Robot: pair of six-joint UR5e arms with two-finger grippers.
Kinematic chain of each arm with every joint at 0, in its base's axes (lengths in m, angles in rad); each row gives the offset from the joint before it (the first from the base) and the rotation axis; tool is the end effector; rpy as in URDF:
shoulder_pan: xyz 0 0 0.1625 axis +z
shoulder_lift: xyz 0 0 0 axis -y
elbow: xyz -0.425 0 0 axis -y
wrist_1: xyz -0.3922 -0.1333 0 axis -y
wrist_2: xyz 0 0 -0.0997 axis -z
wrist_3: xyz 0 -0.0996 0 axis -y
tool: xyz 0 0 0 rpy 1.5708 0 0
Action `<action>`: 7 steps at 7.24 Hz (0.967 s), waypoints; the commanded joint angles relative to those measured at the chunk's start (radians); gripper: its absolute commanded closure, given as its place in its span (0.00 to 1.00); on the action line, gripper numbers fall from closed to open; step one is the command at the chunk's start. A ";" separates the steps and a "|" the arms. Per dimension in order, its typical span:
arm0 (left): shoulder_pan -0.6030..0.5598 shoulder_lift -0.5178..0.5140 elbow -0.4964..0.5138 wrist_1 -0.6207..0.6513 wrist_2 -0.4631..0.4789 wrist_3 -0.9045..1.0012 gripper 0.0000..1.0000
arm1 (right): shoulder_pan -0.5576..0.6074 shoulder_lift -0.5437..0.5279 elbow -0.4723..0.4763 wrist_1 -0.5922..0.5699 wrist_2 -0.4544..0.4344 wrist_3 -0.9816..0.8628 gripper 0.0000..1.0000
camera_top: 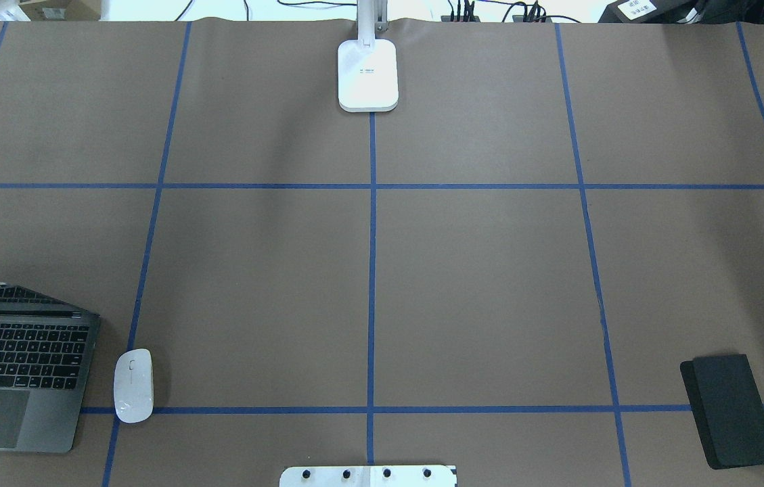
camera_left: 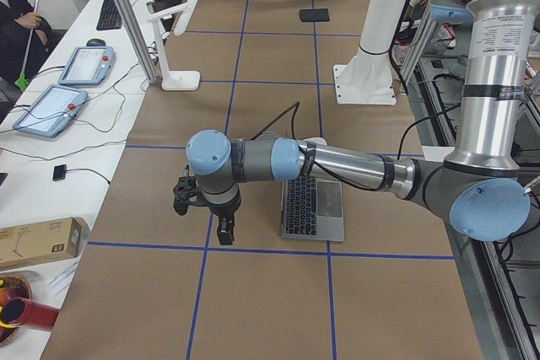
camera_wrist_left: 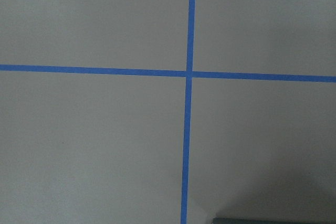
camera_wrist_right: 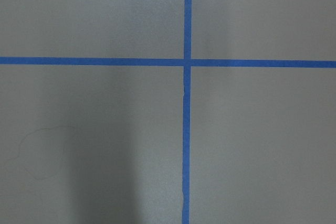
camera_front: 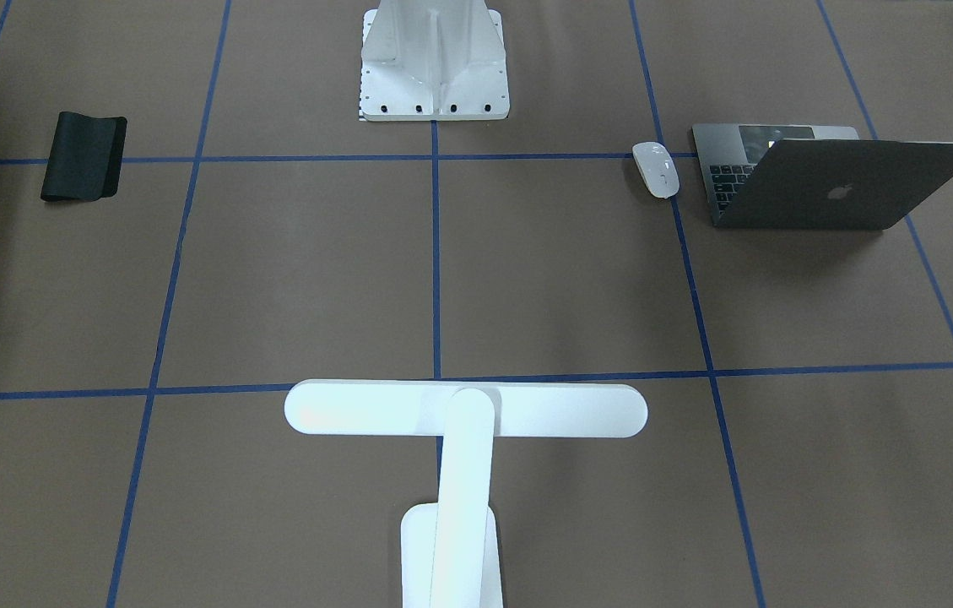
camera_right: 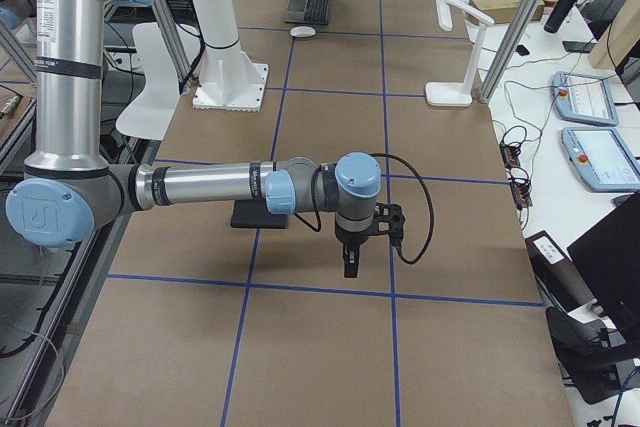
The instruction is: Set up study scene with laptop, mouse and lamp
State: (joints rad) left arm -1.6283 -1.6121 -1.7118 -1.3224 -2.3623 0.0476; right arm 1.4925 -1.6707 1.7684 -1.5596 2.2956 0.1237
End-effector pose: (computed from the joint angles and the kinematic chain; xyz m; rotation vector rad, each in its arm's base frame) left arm -0.0910 -0.4937 0.5925 -0.0210 0.7934 -0.0355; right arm 0.0315 -0.4590 0.6104 0.0306 -0.7308 0.0039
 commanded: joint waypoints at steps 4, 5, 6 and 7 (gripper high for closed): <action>-0.001 -0.002 -0.012 0.005 -0.002 -0.038 0.00 | -0.002 -0.027 0.005 0.036 -0.013 -0.038 0.00; -0.001 0.004 -0.043 0.006 -0.002 -0.105 0.00 | -0.002 -0.044 0.003 0.038 -0.019 -0.039 0.00; 0.001 0.039 -0.086 0.011 -0.003 -0.186 0.00 | -0.002 -0.067 0.006 0.039 -0.027 -0.062 0.00; 0.004 0.069 -0.135 0.008 -0.008 -0.334 0.00 | -0.002 -0.084 0.006 0.053 -0.027 -0.070 0.00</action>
State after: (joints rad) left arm -1.6274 -1.5782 -1.7908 -1.3141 -2.3659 -0.1367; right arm 1.4910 -1.7313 1.7739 -1.5183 2.2722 0.0676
